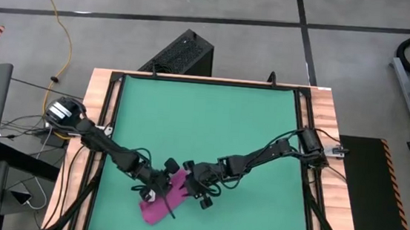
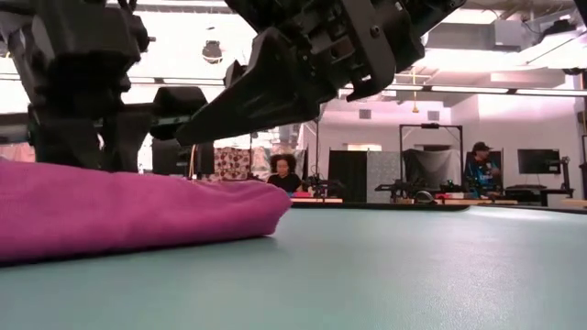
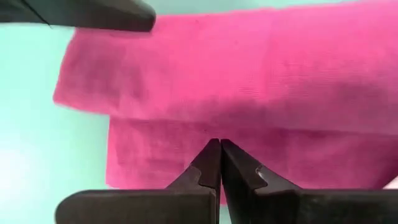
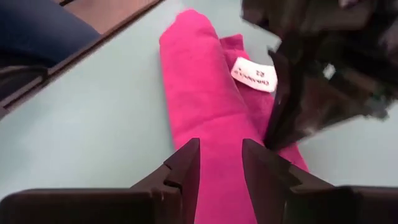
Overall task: Roll towel
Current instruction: Roll the pink towel
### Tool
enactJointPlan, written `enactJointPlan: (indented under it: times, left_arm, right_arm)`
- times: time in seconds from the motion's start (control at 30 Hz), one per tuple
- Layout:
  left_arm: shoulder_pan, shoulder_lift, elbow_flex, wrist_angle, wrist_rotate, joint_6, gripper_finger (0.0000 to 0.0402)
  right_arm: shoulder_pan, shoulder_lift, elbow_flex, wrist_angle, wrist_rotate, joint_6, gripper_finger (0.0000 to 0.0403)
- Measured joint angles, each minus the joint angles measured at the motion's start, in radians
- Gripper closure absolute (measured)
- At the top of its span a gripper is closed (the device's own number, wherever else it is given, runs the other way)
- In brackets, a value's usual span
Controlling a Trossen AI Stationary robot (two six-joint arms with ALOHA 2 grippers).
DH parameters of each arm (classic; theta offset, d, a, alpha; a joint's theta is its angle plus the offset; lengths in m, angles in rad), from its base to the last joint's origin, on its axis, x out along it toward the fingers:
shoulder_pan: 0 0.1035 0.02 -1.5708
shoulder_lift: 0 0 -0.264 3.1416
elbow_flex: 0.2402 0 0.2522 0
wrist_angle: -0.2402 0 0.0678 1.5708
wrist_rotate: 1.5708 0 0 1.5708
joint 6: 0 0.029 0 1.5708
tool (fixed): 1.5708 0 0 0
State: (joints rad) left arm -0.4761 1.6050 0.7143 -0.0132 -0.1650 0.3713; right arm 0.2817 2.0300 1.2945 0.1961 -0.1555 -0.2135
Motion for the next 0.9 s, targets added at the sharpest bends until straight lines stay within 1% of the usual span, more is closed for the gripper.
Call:
enactJointPlan:
  times: [0.13, 0.3, 0.43, 0.6, 0.73, 0.83, 0.9]
  left_arm:
    - [0.002, -0.001, 0.002, 0.0, -0.005, 0.032, 0.0401]
    - [-0.018, -0.002, 0.01, -0.016, -0.005, -0.02, 0.0401]
    - [-0.037, -0.01, 0.01, -0.074, -0.043, -0.075, 0.0402]
    - [-0.041, -0.003, 0.01, -0.087, -0.027, -0.104, 0.0401]
    - [-0.039, -0.003, 0.01, -0.058, -0.023, -0.102, 0.0401]
    - [-0.038, -0.003, -0.003, -0.005, -0.023, -0.074, 0.0401]
    - [-0.038, -0.002, -0.023, 0.027, -0.022, -0.057, 0.0401]
  right_arm:
    - [0.009, 0.0, 0.0, -0.005, 0.003, 0.002, 0.0258]
    - [0.012, 0.0, 0.0, 0.015, -0.001, 0.0, 0.0252]
    - [0.012, 0.0, 0.0, 0.01, -0.001, -0.025, 0.0245]
    - [0.001, 0.0, 0.0, 0.03, -0.002, -0.074, 0.0237]
    - [-0.015, 0.001, 0.0, 0.023, -0.005, -0.084, 0.0236]
    - [-0.023, 0.005, 0.0, 0.017, -0.008, -0.076, 0.0237]
    - [-0.023, 0.005, 0.0, 0.01, -0.036, -0.069, 0.0237]
